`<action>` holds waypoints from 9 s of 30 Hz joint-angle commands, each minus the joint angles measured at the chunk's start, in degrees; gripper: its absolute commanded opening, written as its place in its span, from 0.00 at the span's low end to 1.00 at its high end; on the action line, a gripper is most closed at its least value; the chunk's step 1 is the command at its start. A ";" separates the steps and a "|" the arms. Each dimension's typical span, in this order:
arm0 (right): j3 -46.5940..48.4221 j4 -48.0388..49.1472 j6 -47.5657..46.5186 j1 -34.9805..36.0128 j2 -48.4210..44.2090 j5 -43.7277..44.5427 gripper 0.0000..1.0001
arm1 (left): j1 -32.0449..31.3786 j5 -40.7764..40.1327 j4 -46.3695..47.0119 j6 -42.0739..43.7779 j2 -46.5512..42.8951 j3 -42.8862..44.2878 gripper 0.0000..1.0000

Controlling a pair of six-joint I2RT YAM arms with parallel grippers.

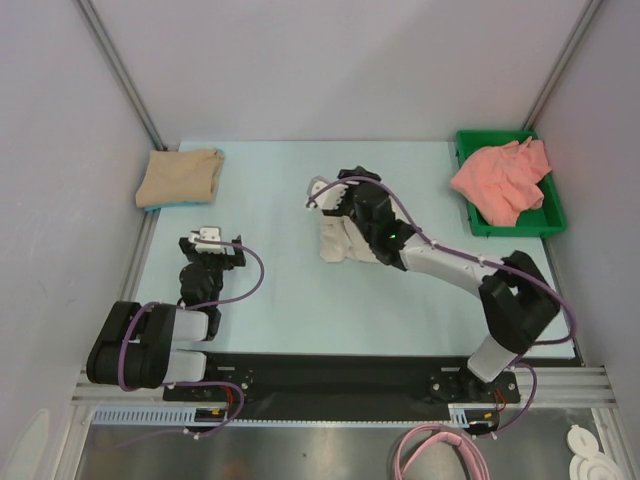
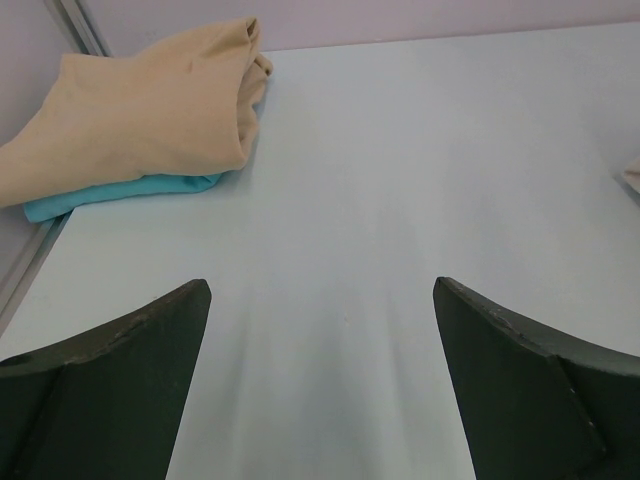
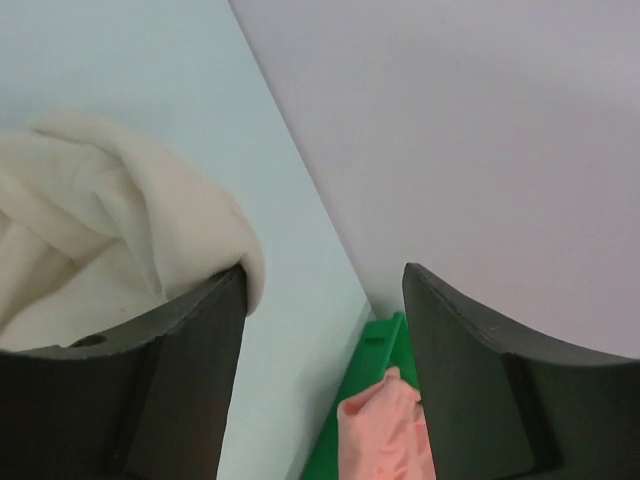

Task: Fold and stack the t-shirts
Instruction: Flatten the tshirt out

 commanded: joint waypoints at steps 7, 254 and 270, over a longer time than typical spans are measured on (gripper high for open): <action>-7.69 -27.48 7.82 -16.49 -14.80 -21.98 0.66 | 0.40 -0.08 1.38 -1.24 -0.51 1.47 1.00; -13.05 -27.87 31.29 -44.19 -23.59 -37.21 0.00 | 1.19 16.36 -89.77 20.64 4.42 34.87 0.43; -12.70 -26.64 28.57 -44.10 -19.11 -36.16 0.00 | 1.72 4.94 -87.74 24.60 -11.57 28.45 0.00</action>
